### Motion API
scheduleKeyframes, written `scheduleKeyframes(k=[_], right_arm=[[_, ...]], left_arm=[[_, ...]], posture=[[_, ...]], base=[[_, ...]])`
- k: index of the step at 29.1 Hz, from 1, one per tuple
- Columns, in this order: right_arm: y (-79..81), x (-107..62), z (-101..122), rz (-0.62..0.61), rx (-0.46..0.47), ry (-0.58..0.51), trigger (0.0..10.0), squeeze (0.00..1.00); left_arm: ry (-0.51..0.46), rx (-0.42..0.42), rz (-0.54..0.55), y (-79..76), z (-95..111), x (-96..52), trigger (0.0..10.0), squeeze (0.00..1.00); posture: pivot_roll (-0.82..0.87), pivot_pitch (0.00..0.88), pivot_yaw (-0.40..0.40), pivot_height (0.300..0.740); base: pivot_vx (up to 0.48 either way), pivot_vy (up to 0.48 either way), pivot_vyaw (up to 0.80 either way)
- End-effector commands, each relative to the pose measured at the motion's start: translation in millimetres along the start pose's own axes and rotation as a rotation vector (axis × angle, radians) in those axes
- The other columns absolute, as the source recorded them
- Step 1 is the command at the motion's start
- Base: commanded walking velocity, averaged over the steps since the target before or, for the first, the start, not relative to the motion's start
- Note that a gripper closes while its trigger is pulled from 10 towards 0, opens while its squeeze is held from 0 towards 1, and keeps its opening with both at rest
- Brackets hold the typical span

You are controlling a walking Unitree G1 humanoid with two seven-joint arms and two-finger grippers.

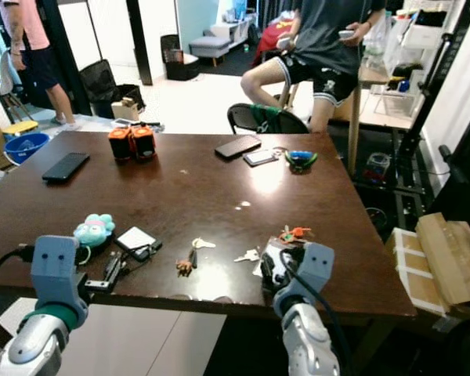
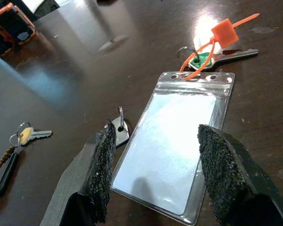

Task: Hang keys on a hook

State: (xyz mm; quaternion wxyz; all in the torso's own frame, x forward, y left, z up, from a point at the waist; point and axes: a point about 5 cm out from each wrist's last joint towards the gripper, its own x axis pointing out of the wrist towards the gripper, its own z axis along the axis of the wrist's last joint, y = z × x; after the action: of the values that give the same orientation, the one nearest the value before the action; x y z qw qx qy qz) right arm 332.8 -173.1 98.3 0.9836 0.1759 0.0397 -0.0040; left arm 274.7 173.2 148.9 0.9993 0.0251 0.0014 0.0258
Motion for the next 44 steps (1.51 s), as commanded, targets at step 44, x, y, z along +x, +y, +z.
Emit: scheduleKeyframes(k=[44], right_arm=[[1.3, -4.8, 49.4, 0.007, -0.171, -0.033, 10.0, 0.0]], left_arm=[[0.02, 0.05, -0.006, -9.1, -24.1, 0.9, 10.0, 0.0]], posture=[[-0.23, 0.006, 0.102, 0.74]], base=[[0.0, 0.0, 0.0]])
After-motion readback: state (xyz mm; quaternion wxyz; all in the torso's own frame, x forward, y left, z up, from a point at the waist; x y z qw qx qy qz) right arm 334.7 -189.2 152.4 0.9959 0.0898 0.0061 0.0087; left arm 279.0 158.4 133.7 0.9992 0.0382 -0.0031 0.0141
